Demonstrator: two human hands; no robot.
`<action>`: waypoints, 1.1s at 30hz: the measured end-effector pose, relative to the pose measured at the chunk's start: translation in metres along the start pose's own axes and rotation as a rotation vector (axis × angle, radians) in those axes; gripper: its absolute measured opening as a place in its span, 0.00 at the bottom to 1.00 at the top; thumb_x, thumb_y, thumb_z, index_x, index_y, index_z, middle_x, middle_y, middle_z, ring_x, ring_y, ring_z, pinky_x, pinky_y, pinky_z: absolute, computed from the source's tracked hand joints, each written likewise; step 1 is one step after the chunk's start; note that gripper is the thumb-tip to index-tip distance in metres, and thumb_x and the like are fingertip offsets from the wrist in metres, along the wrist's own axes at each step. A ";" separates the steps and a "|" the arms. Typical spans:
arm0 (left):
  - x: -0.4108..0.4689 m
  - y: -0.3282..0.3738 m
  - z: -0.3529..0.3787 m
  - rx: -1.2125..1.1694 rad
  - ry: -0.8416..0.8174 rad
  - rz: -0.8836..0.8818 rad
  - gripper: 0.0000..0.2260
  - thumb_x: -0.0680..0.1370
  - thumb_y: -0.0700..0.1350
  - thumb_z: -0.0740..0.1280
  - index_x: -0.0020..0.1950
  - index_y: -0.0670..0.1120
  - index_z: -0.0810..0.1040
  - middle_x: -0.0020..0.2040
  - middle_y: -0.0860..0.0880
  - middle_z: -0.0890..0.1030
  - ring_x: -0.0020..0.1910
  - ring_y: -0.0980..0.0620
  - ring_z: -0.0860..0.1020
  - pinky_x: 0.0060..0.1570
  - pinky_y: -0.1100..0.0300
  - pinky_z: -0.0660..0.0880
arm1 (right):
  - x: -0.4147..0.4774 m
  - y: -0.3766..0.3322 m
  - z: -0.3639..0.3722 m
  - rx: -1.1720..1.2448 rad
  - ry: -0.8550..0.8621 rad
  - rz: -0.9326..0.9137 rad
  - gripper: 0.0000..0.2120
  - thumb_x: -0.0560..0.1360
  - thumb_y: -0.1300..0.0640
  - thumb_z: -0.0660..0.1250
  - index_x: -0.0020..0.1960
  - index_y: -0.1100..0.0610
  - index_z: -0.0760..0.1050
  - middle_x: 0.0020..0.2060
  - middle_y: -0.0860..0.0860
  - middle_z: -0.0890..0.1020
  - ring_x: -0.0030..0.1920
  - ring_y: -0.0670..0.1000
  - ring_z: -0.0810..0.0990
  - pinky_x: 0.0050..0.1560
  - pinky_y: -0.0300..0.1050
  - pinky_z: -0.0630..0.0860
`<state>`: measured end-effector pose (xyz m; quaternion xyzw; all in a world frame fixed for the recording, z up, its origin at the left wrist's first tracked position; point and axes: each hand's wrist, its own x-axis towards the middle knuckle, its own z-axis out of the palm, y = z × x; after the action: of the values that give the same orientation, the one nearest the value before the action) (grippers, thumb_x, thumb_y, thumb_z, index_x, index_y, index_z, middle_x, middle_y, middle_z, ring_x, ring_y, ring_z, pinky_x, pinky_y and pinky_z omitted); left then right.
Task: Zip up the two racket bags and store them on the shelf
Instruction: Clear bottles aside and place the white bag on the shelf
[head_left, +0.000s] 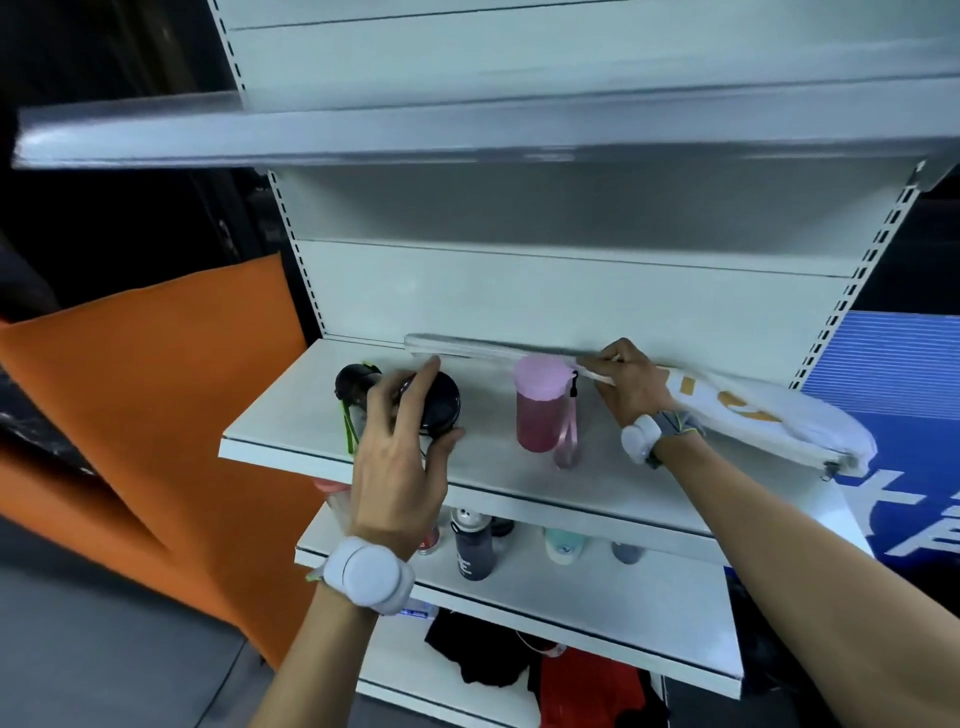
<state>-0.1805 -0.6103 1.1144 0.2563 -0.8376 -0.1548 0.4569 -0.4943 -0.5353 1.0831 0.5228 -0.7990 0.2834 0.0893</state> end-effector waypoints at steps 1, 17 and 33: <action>-0.001 -0.002 0.002 -0.001 -0.015 -0.014 0.29 0.77 0.45 0.69 0.77 0.53 0.65 0.68 0.49 0.66 0.64 0.47 0.72 0.52 0.48 0.81 | 0.001 0.001 0.002 0.015 -0.021 0.008 0.17 0.73 0.69 0.68 0.60 0.57 0.82 0.51 0.61 0.78 0.50 0.62 0.79 0.46 0.50 0.77; -0.012 -0.008 0.038 -0.032 -0.171 -0.086 0.31 0.74 0.43 0.75 0.74 0.54 0.67 0.66 0.52 0.68 0.60 0.52 0.72 0.52 0.52 0.79 | 0.010 -0.010 0.038 -0.069 -0.404 0.171 0.12 0.76 0.59 0.64 0.47 0.67 0.82 0.50 0.62 0.84 0.51 0.60 0.81 0.50 0.45 0.73; -0.014 0.003 0.037 -0.027 -0.175 -0.082 0.32 0.73 0.45 0.76 0.74 0.56 0.68 0.65 0.54 0.68 0.60 0.57 0.71 0.50 0.62 0.73 | -0.002 -0.008 0.027 0.246 -0.468 0.261 0.10 0.73 0.66 0.70 0.51 0.57 0.82 0.46 0.50 0.84 0.45 0.51 0.82 0.47 0.42 0.76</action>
<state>-0.2062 -0.5990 1.0868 0.2696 -0.8610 -0.2066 0.3786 -0.4827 -0.5512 1.0626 0.4736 -0.8180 0.2591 -0.1988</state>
